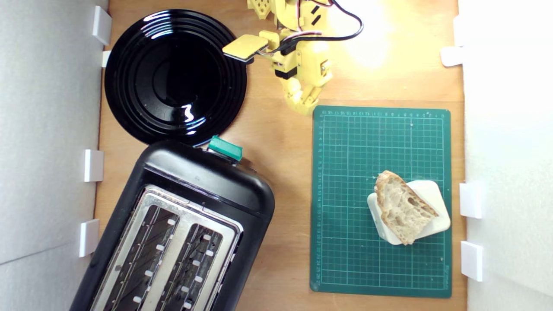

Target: Pick bread and place in toaster

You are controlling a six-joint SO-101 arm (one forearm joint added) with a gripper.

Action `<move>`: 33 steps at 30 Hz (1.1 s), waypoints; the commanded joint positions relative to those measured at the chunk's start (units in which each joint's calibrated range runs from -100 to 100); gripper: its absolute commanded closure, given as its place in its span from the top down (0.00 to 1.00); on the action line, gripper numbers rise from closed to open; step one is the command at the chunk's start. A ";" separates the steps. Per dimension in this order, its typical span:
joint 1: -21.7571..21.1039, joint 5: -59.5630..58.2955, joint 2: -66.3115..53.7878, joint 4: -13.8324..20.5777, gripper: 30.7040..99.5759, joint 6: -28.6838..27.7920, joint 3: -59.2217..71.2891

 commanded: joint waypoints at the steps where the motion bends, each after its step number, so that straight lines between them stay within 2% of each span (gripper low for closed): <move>1: 0.26 -5.51 0.93 -0.10 0.07 -0.95 -2.41; 7: 0.09 -12.68 2.26 0.72 0.07 -3.83 -2.23; 8: 0.01 -16.69 7.08 0.72 0.07 -4.88 -2.50; 15: 0.01 -32.13 19.73 1.26 0.07 -6.60 -2.50; 17: 0.09 -36.23 22.72 4.98 0.07 -8.70 -2.41; 21: 0.82 -44.08 29.88 15.13 0.07 -15.39 -2.77; 23: 2.51 -48.85 34.29 18.76 0.07 -18.48 -4.41; 27: 3.00 -54.40 39.36 21.39 0.07 -20.05 -5.86; 33: 3.00 -62.85 46.02 20.57 0.08 -20.15 -5.95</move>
